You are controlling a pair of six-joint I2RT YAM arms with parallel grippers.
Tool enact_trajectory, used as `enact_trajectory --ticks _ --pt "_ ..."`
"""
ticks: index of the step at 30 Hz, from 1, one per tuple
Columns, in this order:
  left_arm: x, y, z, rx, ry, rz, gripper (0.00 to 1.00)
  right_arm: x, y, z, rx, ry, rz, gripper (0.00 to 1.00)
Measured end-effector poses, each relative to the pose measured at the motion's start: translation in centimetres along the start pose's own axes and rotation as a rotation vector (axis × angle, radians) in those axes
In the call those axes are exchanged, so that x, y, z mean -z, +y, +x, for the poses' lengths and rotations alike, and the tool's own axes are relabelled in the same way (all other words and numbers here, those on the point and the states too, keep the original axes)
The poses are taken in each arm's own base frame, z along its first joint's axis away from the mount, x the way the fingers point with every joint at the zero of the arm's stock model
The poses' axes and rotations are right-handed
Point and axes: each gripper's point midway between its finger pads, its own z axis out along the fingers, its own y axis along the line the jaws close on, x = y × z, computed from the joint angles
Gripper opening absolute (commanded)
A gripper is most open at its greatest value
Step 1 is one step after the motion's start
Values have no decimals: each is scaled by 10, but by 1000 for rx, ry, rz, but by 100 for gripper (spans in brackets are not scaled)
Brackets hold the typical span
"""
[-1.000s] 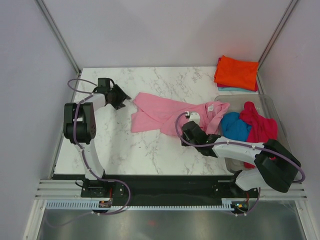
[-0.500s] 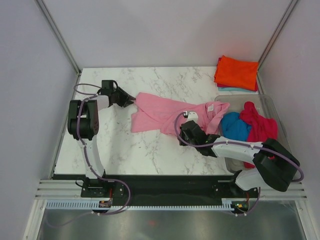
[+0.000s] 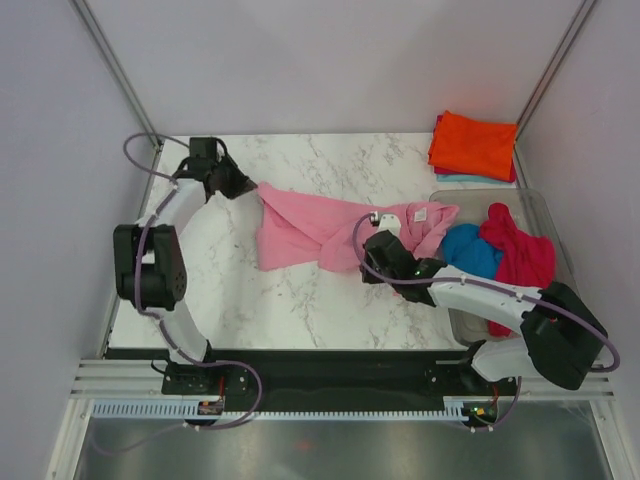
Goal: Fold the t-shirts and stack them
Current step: Flatten the tshirt out
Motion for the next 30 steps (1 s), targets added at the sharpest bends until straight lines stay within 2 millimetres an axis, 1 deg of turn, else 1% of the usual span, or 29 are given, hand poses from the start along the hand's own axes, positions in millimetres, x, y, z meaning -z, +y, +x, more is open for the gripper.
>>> enact_trajectory --ticks 1,2,3,4,6,7,8,9,10,11,12,13,14,15,16,17,19,21,22,24,26,27,28,29,30 --pt "26 -14 -10 -47 -43 6 2 6 3 -10 2 -5 5 0" --pt "56 -31 -24 -99 -108 25 2 14 8 -23 4 -21 0 0" --pt "86 -48 -37 -150 -175 46 2 26 18 -45 0 -56 -20 0" --pt "121 -67 -48 -208 -251 77 2 38 27 -64 -4 -91 -44 0" --pt "209 -104 -64 -324 -432 151 2 81 53 -123 1 -203 -116 0" --pt "246 -116 -68 -366 -509 177 2 103 64 -149 -1 -261 -154 0" --pt "294 -129 -71 -413 -612 203 2 141 78 -188 7 -352 -210 0" --pt "340 -140 -71 -451 -712 229 2 167 86 -212 6 -414 -248 0" --pt "376 -146 -70 -477 -791 245 2 193 92 -232 12 -472 -284 0" --pt "418 -150 -65 -501 -886 261 2 227 97 -254 20 -541 -322 0" --pt "451 -149 -59 -519 -962 271 2 261 99 -272 32 -607 -356 0" --pt "484 -146 -48 -534 -1034 283 2 285 100 -283 42 -654 -388 0" --pt "507 -143 -39 -546 -1083 294 2 314 100 -293 58 -708 -421 0" --pt "533 -139 -27 -563 -1146 309 2 341 97 -298 76 -758 -455 0" --pt "556 -135 -15 -581 -1203 329 2 361 94 -298 94 -795 -480 0" --pt "573 -129 -3 -601 -1245 340 2 378 90 -297 114 -826 -502 0" --pt "596 -121 14 -631 -1301 355 2 408 80 -291 138 -883 -537 0" --pt "613 -116 25 -658 -1347 361 2 434 65 -283 148 -948 -555 0" --pt "616 -115 27 -669 -1358 360 2 442 60 -281 149 -971 -559 0" --pt "614 -115 25 -692 -1356 344 2 458 50 -281 153 -1025 -548 0" --pt "605 -120 16 -710 -1327 326 3 465 46 -289 155 -1060 -516 0" --pt "599 -126 9 -718 -1306 316 4 463 46 -297 160 -1064 -486 0" --pt "591 -133 -1 -723 -1281 304 4 462 49 -310 159 -1075 -456 0" --pt "592 -140 -8 -726 -1278 298 5 459 53 -324 157 -1080 -422 0" --pt "573 -148 -22 -728 -1237 274 5 451 58 -337 157 -1075 -383 0"
